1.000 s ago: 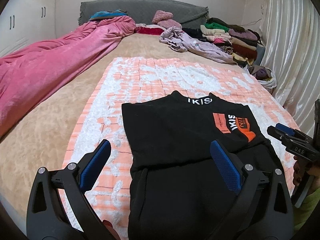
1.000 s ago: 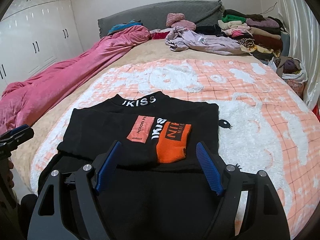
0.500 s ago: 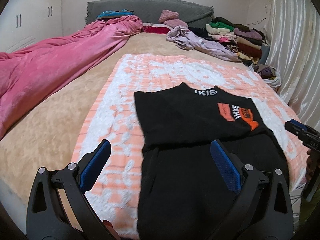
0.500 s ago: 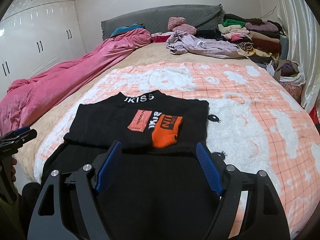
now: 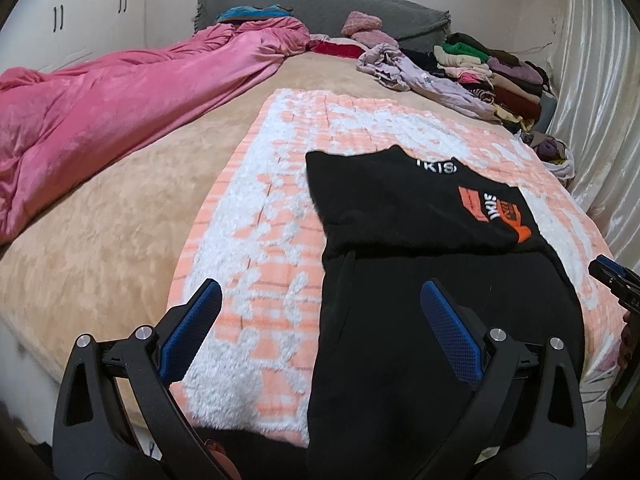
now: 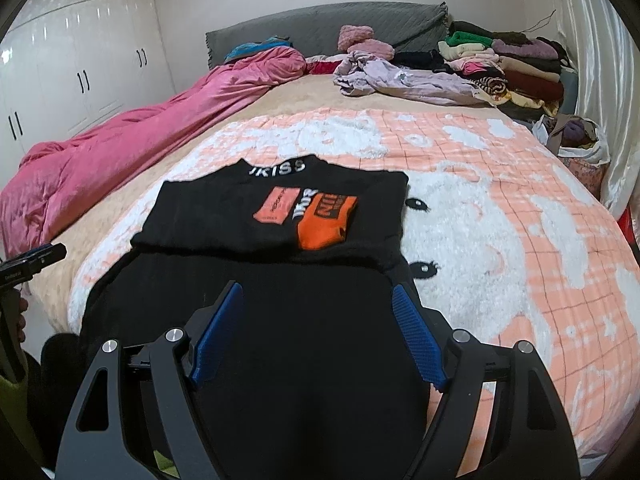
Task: Fold small clothes
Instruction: 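Move both grippers to the sweatshirt hem and close on it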
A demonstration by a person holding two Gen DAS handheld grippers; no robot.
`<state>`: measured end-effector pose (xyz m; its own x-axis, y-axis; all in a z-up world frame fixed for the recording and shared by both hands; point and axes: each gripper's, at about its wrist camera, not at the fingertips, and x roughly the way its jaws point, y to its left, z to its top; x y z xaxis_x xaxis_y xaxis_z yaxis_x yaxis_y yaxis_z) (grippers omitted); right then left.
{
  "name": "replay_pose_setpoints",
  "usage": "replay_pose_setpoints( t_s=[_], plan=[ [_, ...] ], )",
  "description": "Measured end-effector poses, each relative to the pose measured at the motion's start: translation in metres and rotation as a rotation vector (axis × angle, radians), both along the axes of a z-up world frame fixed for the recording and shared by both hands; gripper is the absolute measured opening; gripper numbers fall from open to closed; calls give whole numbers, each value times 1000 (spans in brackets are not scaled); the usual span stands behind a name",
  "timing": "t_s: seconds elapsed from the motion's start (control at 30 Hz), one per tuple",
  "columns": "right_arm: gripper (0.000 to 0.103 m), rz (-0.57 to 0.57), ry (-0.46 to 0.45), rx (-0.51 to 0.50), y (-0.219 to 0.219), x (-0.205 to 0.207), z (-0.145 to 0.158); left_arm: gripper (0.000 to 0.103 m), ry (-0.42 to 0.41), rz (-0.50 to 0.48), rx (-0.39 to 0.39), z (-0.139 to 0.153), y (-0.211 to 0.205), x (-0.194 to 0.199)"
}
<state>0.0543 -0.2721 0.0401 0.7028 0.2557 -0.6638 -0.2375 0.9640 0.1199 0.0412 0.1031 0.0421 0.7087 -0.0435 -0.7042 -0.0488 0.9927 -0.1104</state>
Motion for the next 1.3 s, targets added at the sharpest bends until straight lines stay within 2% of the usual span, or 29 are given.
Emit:
replay_pose_setpoints(
  t_s=[0.53,0.83,0.97,1.1,1.23,1.3],
  plan=[
    [76,-39,94,-21,-29,-28,-40,93,160,-56,22,-56,-18,-25],
    [76,-56,130,-42,-51,-48,-57,93,206,-63,38,-72,-20,-29],
    [76,-50,157,-32,-59,-54,-64,89,240,-62,37,-81,-18,-27],
    [63,-40,189,-25,-65,-59,-72,84,257,-64,27,-87,-17,-26],
    [58,-34,226,-2,-69,-61,-81,78,264,-67,24,-90,-17,-27],
    [47,-30,237,5,-71,-61,-85,78,266,-67,22,-90,-16,-27]
  ],
)
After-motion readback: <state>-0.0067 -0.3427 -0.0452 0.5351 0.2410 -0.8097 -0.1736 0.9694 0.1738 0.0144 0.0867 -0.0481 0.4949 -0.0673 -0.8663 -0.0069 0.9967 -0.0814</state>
